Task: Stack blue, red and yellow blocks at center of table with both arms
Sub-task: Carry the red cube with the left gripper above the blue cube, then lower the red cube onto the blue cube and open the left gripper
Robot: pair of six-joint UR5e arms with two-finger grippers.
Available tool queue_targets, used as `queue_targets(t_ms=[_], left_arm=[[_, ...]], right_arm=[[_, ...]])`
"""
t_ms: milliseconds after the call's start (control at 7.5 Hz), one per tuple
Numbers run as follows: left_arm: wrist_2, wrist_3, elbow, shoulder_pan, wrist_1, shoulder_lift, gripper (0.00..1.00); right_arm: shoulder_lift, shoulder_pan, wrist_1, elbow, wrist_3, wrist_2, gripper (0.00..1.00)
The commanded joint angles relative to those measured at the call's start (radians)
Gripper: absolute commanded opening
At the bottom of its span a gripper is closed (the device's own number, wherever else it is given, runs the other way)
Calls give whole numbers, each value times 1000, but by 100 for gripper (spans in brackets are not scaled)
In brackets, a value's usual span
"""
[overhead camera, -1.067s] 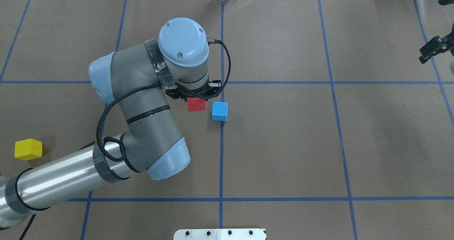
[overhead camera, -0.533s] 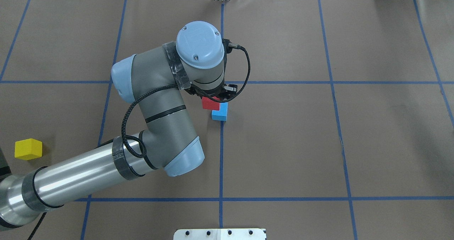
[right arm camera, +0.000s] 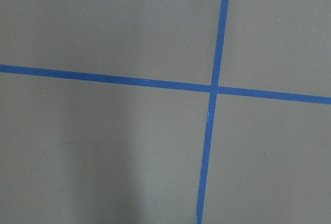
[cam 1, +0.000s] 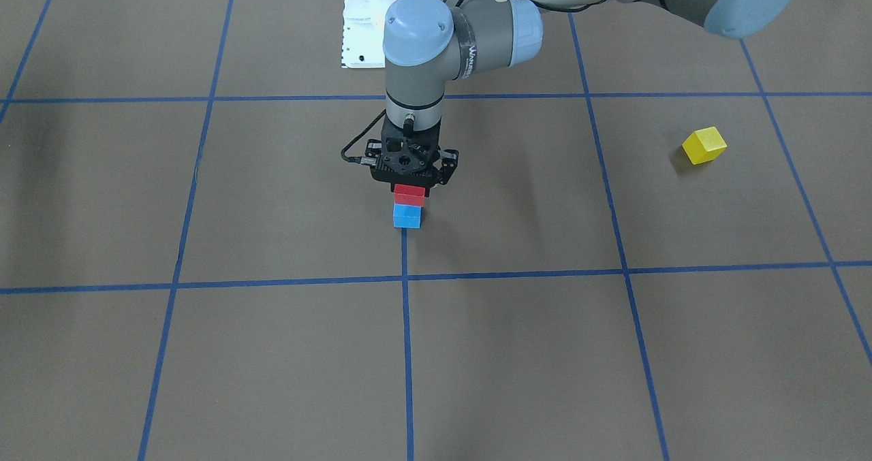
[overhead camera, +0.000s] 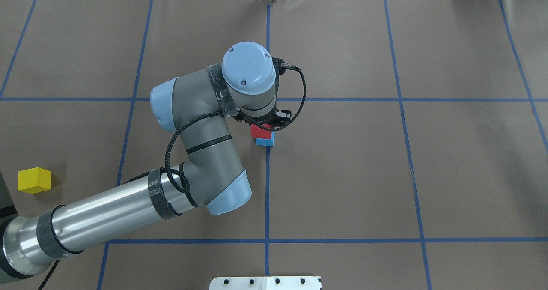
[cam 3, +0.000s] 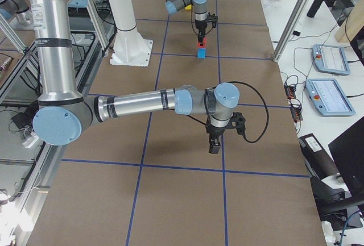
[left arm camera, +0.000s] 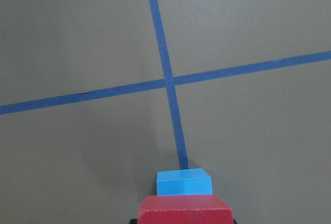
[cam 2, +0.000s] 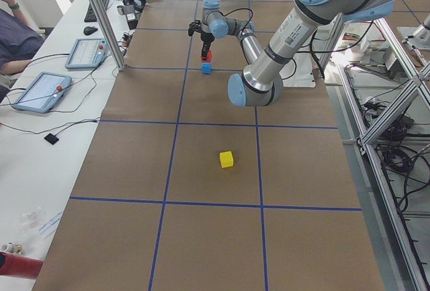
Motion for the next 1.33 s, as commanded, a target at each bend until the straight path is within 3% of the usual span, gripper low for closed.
queue_targets(t_ms=[0, 1200], left_arm=[[1, -77, 24, 10, -7, -8, 0], [1, -69, 79, 4, -40, -23, 0]], right_arm=[[-1, 2, 0, 2, 0, 2, 99], [1, 10, 1, 4, -5, 3, 99]])
